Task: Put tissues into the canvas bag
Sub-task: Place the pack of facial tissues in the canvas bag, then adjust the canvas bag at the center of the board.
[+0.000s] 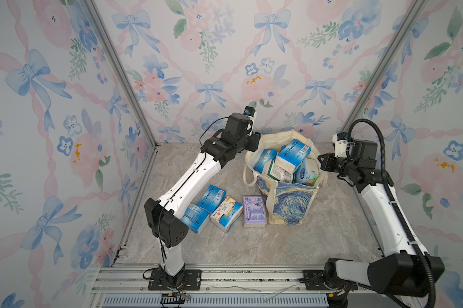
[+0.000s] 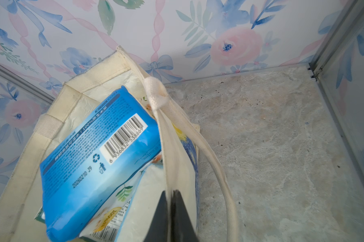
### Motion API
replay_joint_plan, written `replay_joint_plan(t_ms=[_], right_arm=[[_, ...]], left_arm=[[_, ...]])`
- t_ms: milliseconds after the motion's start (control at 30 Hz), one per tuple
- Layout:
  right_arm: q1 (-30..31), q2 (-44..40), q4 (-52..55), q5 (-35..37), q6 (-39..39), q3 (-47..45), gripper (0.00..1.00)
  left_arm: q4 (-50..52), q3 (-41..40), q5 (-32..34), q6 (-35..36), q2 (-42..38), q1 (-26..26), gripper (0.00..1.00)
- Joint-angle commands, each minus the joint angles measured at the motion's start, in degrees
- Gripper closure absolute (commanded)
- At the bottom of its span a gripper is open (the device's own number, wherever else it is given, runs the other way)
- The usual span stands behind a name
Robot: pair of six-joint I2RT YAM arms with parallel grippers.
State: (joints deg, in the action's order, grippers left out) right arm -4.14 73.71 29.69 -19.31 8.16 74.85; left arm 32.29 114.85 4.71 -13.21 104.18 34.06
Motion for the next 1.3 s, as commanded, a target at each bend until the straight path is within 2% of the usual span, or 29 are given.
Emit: replay_joint_plan(t_ms=[0,100,333,433,700,767,867,933,967,1167,1267], right_arm=[[-0.51,-1.10,-0.69,-1.00,0.65,-0.67,0.92],[-0.46,-1.29,-0.60,-0.99,0.71,-0.61,0.92],[-0.48,-1.55,-0.24,-0.91,0.70,-0.58,0.92],[-0.51,-1.47,-0.11,-0.91,0.69,-0.49,0.91],[-0.51,-1.20,0.11,-0.79,0.60,-0.06,0.92],[-0.50,-1.09,0.21,-0.76,0.58,0.03,0.92],[-0.46,-0.86,0.15,-0.60,0.54,0.03,0.92],[-0.46,-0.47,0.13,-0.48,0.63,0.20,0.92],[-0.51,-0.21,0.08,-0.63,0.78,0.34,0.92],[-0.45,4.03,-0.33,-3.23,1.75,3.15,1.00],[-0.26,6.73,-2.43,-5.36,2.62,5.26,1.00]], left_arm=[[0.49,-3.93,-4.15,-2.33,0.70,-2.48,0.55],[0.49,-4.43,-8.95,-3.04,1.92,-4.05,0.57],[0.46,-2.04,-14.21,-3.00,5.97,-4.12,0.39],[0.46,-0.24,-14.76,-2.65,8.17,-4.14,0.36],[0.49,6.02,-13.52,-0.04,14.51,-4.33,0.37],[0.49,7.79,-14.53,0.62,15.97,-4.52,0.43],[0.49,10.47,-18.95,0.82,18.61,-5.03,0.69],[0.49,11.67,-20.25,0.28,19.95,-5.29,0.90],[0.49,11.93,-20.48,-0.17,20.21,-5.38,0.95],[0.49,11.65,-18.31,-1.86,19.20,-5.47,0.98],[0.40,10.13,-14.01,-1.34,16.89,-3.85,0.98]])
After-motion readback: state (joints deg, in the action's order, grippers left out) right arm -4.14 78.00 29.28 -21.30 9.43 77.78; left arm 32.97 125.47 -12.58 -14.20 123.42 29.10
